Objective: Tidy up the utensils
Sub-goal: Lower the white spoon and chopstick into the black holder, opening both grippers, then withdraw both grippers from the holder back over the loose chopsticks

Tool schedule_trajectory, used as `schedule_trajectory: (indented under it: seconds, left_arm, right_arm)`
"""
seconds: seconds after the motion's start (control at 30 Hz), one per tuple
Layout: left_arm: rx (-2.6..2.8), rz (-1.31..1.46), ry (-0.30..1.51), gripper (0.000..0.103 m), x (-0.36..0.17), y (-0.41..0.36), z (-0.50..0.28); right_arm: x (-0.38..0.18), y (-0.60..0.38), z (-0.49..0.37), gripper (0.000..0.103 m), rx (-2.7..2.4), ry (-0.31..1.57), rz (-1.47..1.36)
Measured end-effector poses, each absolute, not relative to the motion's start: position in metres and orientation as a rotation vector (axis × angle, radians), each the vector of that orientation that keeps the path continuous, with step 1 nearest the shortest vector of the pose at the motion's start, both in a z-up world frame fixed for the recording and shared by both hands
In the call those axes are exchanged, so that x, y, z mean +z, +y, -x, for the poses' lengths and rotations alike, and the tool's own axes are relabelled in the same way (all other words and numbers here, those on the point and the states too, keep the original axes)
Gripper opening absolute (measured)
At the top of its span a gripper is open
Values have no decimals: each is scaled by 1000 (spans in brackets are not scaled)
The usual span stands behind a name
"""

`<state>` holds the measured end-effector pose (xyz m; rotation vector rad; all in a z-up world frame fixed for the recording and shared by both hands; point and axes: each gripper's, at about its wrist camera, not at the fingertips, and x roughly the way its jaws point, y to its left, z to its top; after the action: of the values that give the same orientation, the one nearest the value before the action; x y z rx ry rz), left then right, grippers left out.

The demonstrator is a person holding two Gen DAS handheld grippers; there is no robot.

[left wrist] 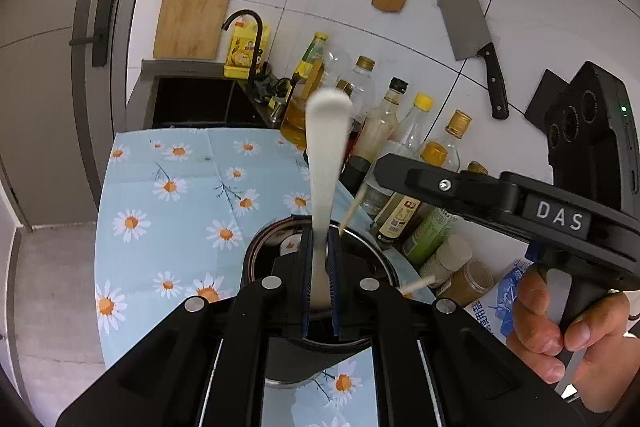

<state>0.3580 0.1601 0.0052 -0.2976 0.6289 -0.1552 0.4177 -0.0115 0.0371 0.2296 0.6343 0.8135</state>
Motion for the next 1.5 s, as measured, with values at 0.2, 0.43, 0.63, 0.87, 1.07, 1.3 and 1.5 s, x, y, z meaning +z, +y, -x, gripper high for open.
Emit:
schedule_trajectory:
  seconds: [0.2, 0.43, 0.63, 0.87, 1.07, 1.3, 1.5]
  left_arm:
    - [-151, 312, 643, 7, 7, 163, -356]
    - [-143, 310, 647, 7, 12, 162, -352]
    - [-161, 317, 636, 7, 21, 161, -343]
    - [-186, 319, 614, 7, 37, 153, -319]
    - [-166, 307, 632, 12, 36, 151, -295]
    - [-123, 281, 643, 21, 30, 145, -253]
    - [-129, 289, 684, 21, 20, 135, -222]
  right_arm:
    - [39, -18, -414, 20, 807, 636, -252]
    - [42, -28, -408, 20, 800, 635, -264]
    - [46, -36, -397, 20, 792, 633, -262]
    - [51, -49, -372, 20, 810, 638, -231]
    - [50, -51, -343, 20, 823, 655, -154]
    - [29, -50, -308, 20, 842, 725, -44]
    - [1, -49, -291, 26, 864, 829, 15]
